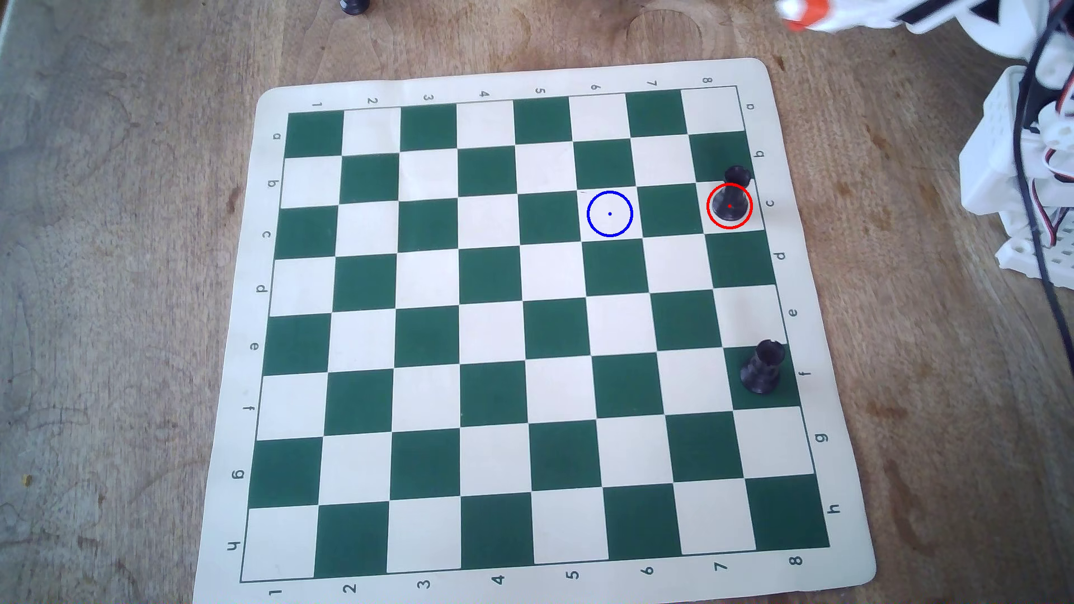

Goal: Move the chess piece from red to blue

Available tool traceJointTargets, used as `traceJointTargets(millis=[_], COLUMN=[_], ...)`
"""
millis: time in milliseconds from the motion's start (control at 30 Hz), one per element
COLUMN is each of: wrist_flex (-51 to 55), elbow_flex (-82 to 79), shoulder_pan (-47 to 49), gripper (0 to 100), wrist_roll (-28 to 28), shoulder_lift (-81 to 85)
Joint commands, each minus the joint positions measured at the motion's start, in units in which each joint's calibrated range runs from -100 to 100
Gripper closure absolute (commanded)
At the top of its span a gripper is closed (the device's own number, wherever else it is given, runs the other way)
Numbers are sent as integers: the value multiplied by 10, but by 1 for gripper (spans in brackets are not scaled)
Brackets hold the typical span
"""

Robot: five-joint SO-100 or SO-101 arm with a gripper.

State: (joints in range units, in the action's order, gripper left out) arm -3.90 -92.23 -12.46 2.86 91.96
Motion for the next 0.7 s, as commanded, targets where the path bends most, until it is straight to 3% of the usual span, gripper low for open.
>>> traceJointTargets(millis=[0, 233, 400, 667], wrist_flex=[191, 359, 532, 595], elbow_flex=[107, 128, 258, 308], shoulder_pan=[-22, -23, -13, 37], gripper=[60, 57, 58, 60], wrist_roll=[-14, -33, -47, -51], shoulder_lift=[-10, -2, -72, -179])
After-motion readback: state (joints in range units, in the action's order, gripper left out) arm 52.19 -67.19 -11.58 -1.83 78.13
